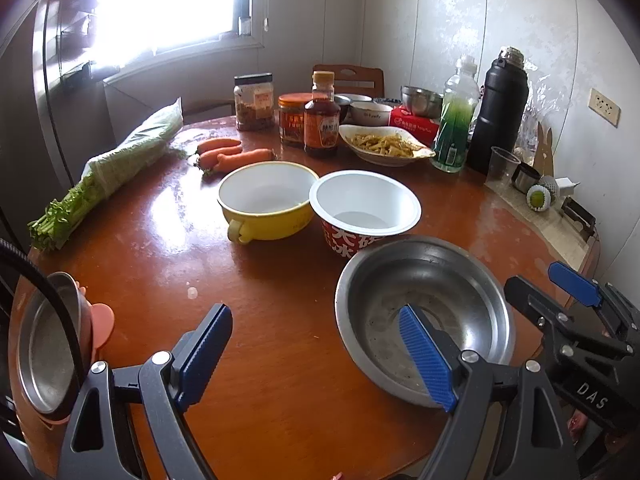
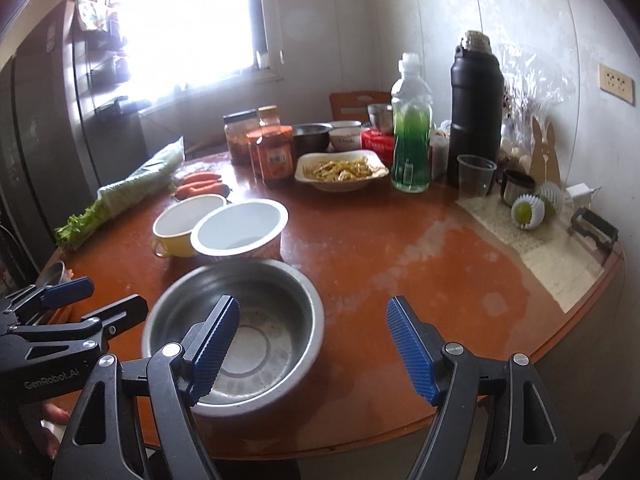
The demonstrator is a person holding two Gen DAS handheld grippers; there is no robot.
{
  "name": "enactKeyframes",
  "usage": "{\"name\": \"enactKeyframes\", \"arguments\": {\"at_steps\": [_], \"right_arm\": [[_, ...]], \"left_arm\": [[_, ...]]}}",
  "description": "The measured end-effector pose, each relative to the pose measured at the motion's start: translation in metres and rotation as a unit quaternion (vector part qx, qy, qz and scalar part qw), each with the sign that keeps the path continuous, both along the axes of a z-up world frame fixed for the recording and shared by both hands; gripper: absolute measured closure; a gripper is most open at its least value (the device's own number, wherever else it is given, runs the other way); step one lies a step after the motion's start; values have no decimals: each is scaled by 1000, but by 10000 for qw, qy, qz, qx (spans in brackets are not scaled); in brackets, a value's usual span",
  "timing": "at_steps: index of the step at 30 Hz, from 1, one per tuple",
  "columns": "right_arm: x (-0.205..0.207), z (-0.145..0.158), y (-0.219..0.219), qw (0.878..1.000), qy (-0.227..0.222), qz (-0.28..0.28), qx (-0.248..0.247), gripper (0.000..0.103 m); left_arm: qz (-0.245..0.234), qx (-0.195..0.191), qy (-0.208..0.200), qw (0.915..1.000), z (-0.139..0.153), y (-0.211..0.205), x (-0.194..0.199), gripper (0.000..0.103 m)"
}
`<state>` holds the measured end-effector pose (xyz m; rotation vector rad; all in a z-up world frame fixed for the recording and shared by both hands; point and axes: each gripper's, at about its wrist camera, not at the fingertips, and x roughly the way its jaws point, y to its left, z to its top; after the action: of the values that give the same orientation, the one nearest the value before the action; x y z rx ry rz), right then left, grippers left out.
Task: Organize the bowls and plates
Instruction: 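Close the right tool on the rim of the steel bowl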
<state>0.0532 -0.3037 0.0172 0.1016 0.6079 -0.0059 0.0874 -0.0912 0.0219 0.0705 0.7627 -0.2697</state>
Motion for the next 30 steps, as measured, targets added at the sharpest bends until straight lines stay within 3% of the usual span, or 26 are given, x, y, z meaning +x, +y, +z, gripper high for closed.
{"name": "enactKeyframes", "arguments": {"at_steps": [17, 26, 30], "right_arm": [[23, -26, -4, 9991, 403, -3, 120, 26], [32, -34, 3, 9986, 500, 151, 78, 52], [33, -36, 7, 9984, 519, 217, 46, 67]], "left_arm": [[-160, 82, 381, 9991, -28, -19, 25, 18], [-184, 90, 429, 9989, -35, -22, 31, 18], [-231, 81, 506, 9984, -39, -26, 34, 25]]}}
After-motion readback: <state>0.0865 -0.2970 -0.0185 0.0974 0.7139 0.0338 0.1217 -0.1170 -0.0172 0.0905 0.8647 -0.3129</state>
